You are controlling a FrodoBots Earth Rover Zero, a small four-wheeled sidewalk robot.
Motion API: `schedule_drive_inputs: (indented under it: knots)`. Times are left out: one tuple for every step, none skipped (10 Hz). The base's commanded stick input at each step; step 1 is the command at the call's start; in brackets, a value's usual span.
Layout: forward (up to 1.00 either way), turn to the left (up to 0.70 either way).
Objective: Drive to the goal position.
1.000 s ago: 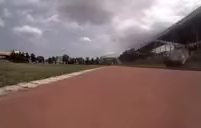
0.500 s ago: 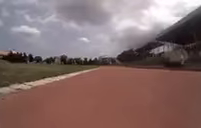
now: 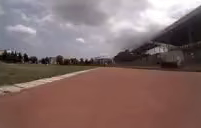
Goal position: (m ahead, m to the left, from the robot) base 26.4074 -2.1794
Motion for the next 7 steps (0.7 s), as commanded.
schedule_drive_inputs:
  knots:
    - [0.45, 0.00]
    - [0.45, 0.00]
    - [0.45, 0.00]
    - [0.45, 0.00]
    - [0.45, 0.00]
    - [0.45, 0.00]
    - [0.45, 0.00]
